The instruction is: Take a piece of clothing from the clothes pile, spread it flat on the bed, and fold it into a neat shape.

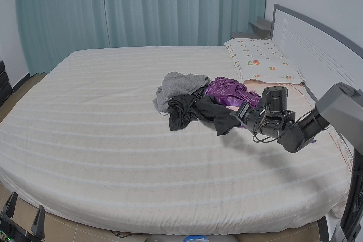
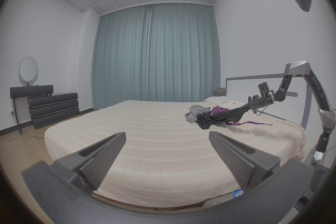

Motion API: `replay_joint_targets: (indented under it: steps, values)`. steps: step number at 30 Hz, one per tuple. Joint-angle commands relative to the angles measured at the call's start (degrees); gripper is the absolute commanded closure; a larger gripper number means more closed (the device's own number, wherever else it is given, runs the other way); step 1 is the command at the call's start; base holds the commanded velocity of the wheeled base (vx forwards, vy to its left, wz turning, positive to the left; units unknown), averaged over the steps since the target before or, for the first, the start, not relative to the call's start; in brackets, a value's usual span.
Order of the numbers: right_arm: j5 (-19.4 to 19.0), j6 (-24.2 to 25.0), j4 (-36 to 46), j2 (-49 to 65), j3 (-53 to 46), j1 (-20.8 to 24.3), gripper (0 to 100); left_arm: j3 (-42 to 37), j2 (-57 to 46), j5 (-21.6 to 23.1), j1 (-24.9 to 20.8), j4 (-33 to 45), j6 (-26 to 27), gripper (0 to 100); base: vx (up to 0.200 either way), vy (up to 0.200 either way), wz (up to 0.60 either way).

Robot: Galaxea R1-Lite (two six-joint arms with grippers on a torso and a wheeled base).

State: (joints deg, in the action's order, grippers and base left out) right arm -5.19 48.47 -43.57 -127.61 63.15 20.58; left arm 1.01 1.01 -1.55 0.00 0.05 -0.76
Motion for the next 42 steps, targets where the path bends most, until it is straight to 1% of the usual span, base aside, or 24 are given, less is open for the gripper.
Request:
replay_joint_targets:
  steps: [1, 7, 9, 10, 13, 14, 15, 16, 18, 20, 23, 24, 26, 27, 28, 30, 32, 34, 35, 36, 39, 40, 41, 42]
  values:
    - [-0.17, 0.05, -3.19, 10.89, -6.28, 1.92, 100, -1.01, -0.75, -0.03, 0.00, 0.04, -0.04, 0, 0.000, 0.000, 0.00]
    - [-0.17, -0.22, -6.79, 15.90, -7.78, 4.73, 100, -1.01, -0.75, 0.05, -0.09, -0.05, 0.14, 0, 0.000, 0.000, 0.00]
    - [-0.17, -0.22, -6.79, 15.90, -7.78, 4.73, 100, -1.01, -0.75, 0.05, -0.09, -0.05, 0.14, 0, 0.000, 0.000, 0.00]
    - [-0.26, -0.22, -7.58, 19.51, -9.53, 6.67, 100, -1.01, -0.75, 0.14, 0.00, 0.04, 0.14, 0, 0.000, 0.000, 0.00]
    - [-0.34, -0.22, -9.78, 22.93, -11.38, 8.69, 100, -1.01, -0.75, 0.49, 0.00, -0.22, 0.49, 0, 0.000, 0.000, 0.00]
    - [-0.61, -0.22, -10.48, 24.08, -11.99, 9.48, 100, 0.66, -0.57, 0.49, -0.09, -1.46, -0.04, 0, 0.000, 0.000, 0.00]
    - [-1.13, -0.31, -11.19, 25.39, -12.61, 10.18, 100, 6.02, 1.10, 0.41, -0.53, -3.74, -1.53, 0, 0.000, 0.000, 0.00]
    - [-1.84, -0.31, -11.54, 26.54, -13.23, 10.89, 100, 12.87, 5.40, 0.32, -0.97, -5.15, -4.69, 0, 0.000, 0.000, 0.00]
    - [-3.42, -0.31, -11.80, 28.73, -13.93, 11.77, 100, 22.81, 14.90, 1.02, -1.49, -5.32, -11.46, 0, 0.000, 0.000, 0.00]
    - [-4.30, -0.22, -12.07, 30.23, -14.02, 12.82, 100, 25.62, 19.91, 2.52, -2.20, -5.06, -11.90, 0, 0.000, 0.000, 0.00]
    - [-4.12, -0.13, -12.94, 31.72, -14.19, 13.96, 100, 24.56, 25.53, 6.21, -3.25, -4.18, -8.74, 0, 0.000, 0.000, 0.00]
    - [-4.12, -0.22, -13.03, 31.90, -14.19, 14.05, 100, 24.21, 26.41, 6.56, -3.25, -4.00, -8.38, 0, 0.000, 0.000, 0.00]
    - [-4.21, -0.39, -14.79, 33.39, -14.37, 14.40, 100, 20.96, 33.97, 8.14, -3.34, -4.36, -5.04, 0, 0.000, 0.000, 0.00]
    - [-4.21, -0.39, -14.79, 33.39, -14.37, 14.40, 100, 20.96, 33.97, 8.14, -3.34, -4.36, -5.04, 0, 0.000, 0.000, 0.00]
    - [-4.39, -0.39, -14.53, 34.27, -14.63, 14.49, 100, 19.55, 39.33, 10.78, -4.57, -4.71, -4.52, 0, 0.000, 0.000, 0.00]
    - [-4.21, -0.48, -14.70, 34.53, -15.33, 15.02, 100, 19.29, 45.31, 14.03, -6.42, -4.88, -4.61, 0, 0.000, 0.000, 0.00]
    - [-4.21, -0.48, -14.97, 34.89, -15.51, 15.11, 100, 19.47, 51.20, 15.43, -8.09, -5.32, -4.52, 0, 0.000, 0.000, 0.00]
    - [-4.30, -0.48, -14.70, 35.41, -15.69, 15.11, 100, 19.38, 57.17, 15.61, -9.84, -7.43, -4.61, 0, 0.000, 0.000, 0.00]
    - [-4.30, -0.48, -14.70, 35.41, -15.69, 15.11, 100, 19.38, 57.17, 15.61, -9.84, -7.43, -4.61, 0, 0.000, 0.000, 0.00]
    - [-4.21, -0.48, -14.70, 35.33, -15.69, 15.19, 100, 19.12, 65.87, 15.61, -11.69, -13.14, -4.61, 0, 0.000, 0.000, 0.00]
    - [-4.21, -0.48, -14.70, 34.97, -15.77, 15.19, 100, 19.29, 76.42, 15.61, -13.10, -21.67, -4.61, 0, 0.000, 0.000, 0.00]
    - [-4.21, -0.48, -14.61, 34.89, -15.86, 15.19, 100, 19.29, 78.18, 15.52, -13.45, -23.08, -4.61, 0, 0.000, 0.000, 0.00]
    - [-4.21, -0.48, -14.53, 34.36, -16.57, 15.19, 100, 19.29, 84.33, 15.17, -14.50, -28.17, -4.61, 0, 0.000, 0.000, 0.00]
    - [-4.21, -0.48, -14.88, 33.74, -17.09, 15.19, 100, 19.20, 87.58, 14.91, -14.94, -30.72, -4.78, 0, 0.000, 0.000, 0.00]
